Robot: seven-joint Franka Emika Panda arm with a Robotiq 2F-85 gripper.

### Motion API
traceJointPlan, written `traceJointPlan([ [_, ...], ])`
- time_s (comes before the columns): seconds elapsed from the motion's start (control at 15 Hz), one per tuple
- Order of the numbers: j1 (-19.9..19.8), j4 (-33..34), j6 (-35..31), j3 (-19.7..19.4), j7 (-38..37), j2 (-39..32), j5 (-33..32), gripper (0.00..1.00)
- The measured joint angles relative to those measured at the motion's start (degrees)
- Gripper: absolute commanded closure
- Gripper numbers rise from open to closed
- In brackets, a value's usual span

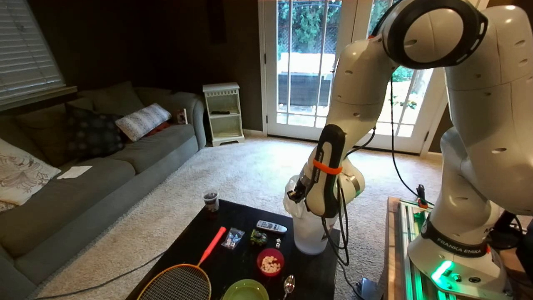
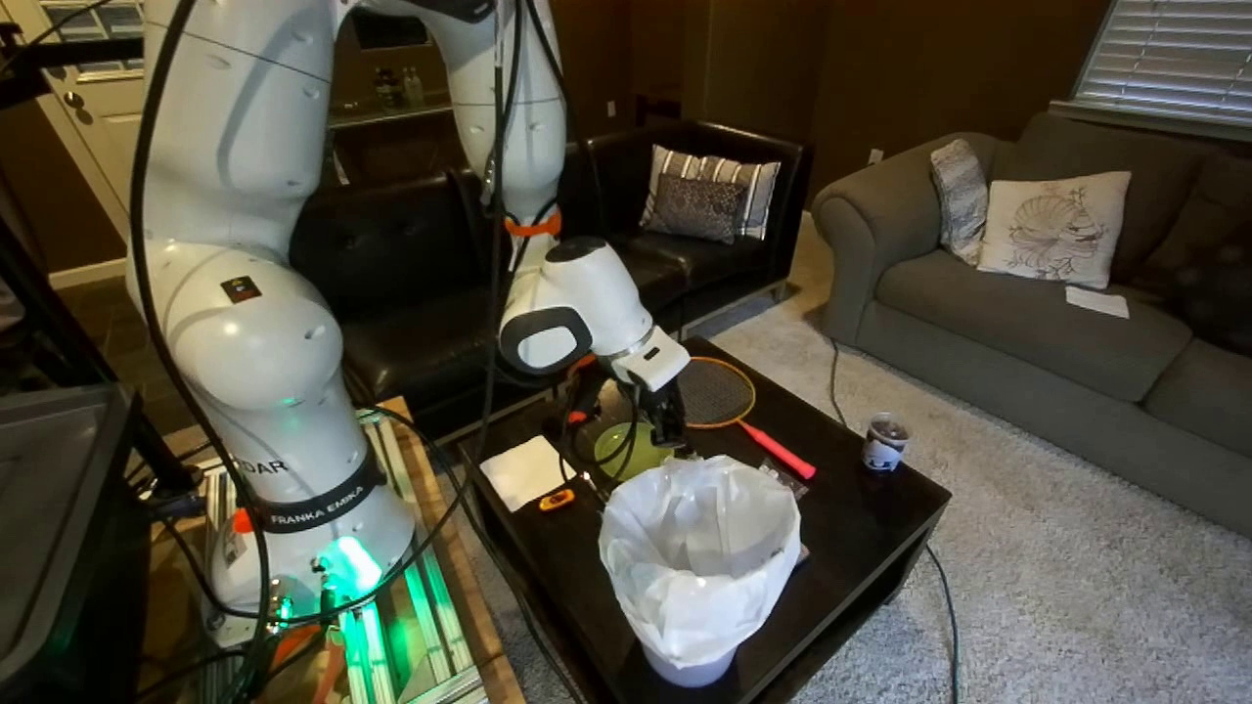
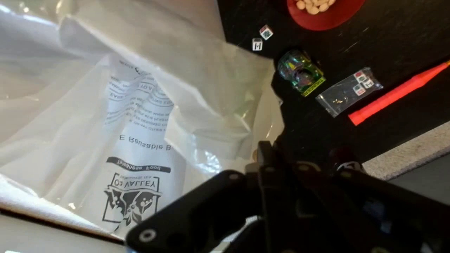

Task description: Throw the white object into the bin

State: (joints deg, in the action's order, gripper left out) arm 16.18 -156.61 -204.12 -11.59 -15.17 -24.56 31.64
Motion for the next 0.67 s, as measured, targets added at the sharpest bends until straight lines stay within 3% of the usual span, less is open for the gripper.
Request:
traceJointPlan([
  [0.4, 1.27, -0.52, -3.14, -1.64, 0.56, 3.07, 2.4, 0.99],
  [0.67, 7.66, -0.67, -3.1, -7.79, 6.91, 2.21, 19.31, 0.99],
])
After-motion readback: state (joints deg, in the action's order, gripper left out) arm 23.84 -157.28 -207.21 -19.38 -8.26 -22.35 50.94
